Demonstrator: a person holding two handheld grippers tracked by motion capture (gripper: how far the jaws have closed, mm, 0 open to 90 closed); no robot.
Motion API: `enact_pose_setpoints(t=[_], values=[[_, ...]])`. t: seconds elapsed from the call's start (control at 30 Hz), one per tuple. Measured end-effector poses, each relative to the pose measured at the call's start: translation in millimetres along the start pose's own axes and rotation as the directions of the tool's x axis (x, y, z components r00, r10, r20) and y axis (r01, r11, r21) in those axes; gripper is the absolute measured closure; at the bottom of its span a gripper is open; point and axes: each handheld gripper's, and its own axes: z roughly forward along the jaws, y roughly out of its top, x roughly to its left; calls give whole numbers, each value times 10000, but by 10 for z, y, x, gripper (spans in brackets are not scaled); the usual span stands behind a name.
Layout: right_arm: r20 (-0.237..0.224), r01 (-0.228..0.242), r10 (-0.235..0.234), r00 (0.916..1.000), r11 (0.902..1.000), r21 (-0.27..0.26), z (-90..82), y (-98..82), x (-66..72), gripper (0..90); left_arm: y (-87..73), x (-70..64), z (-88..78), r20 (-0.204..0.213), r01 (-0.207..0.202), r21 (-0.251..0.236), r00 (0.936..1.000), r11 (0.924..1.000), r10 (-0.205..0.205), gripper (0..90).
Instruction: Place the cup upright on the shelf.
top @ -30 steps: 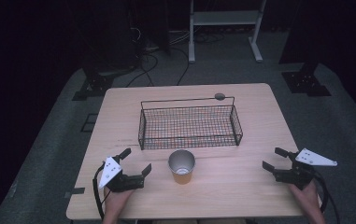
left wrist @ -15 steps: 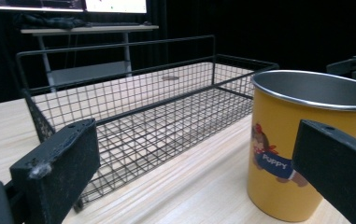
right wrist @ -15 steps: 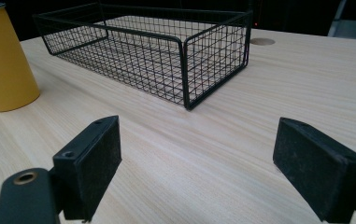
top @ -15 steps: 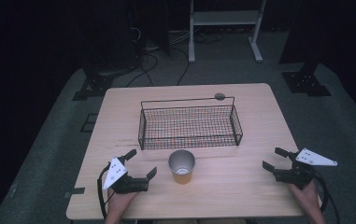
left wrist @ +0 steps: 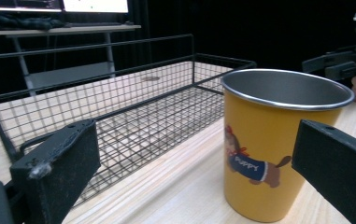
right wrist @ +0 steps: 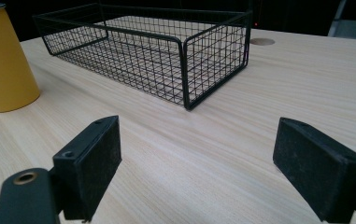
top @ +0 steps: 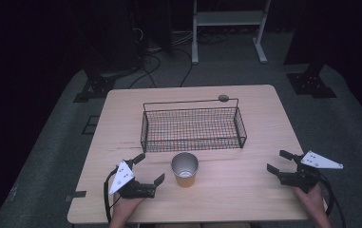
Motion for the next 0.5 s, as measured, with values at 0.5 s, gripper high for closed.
enact_pose_setpoints(t=[0.5], values=[[8, -57, 57, 10000, 10000, -39, -3, 0, -7, 142, 15, -80, 48, 923, -66, -10, 9957, 10000, 66, 4]])
